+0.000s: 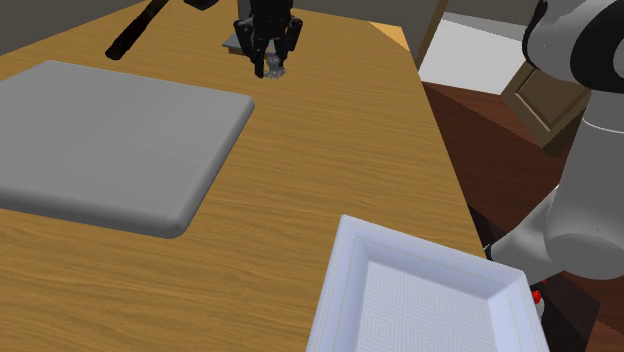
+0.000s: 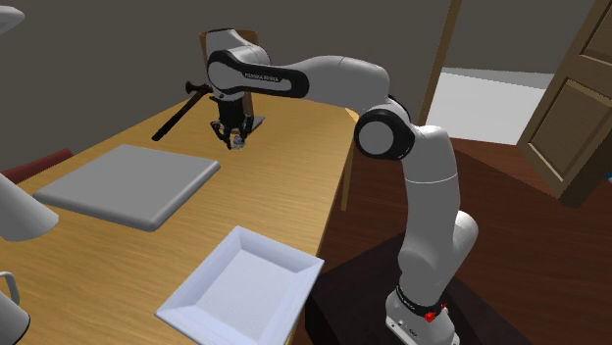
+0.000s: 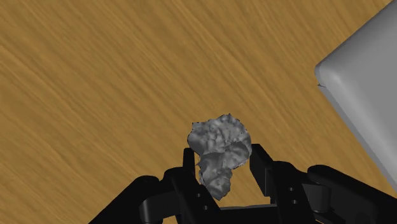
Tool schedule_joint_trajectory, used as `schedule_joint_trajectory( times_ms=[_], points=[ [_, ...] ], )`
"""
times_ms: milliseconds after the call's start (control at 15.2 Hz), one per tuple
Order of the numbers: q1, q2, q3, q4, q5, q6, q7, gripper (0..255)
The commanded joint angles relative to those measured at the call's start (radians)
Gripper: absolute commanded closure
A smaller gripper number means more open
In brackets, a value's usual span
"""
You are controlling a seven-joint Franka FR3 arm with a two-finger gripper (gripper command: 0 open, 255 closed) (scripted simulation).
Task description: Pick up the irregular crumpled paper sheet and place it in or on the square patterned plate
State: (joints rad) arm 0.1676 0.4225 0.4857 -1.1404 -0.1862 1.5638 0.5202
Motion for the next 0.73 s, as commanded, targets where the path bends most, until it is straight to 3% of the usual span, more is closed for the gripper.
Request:
schedule_joint_trajectory(
  times_ms=[0, 660],
  points=[
    [0.009, 0.015, -0.001, 0.050, -0.006, -0.036, -0.002, 255],
    [0.100, 0.139, -0.015, 0.388, -0.062, -0.247, -0.006, 255]
  ],
)
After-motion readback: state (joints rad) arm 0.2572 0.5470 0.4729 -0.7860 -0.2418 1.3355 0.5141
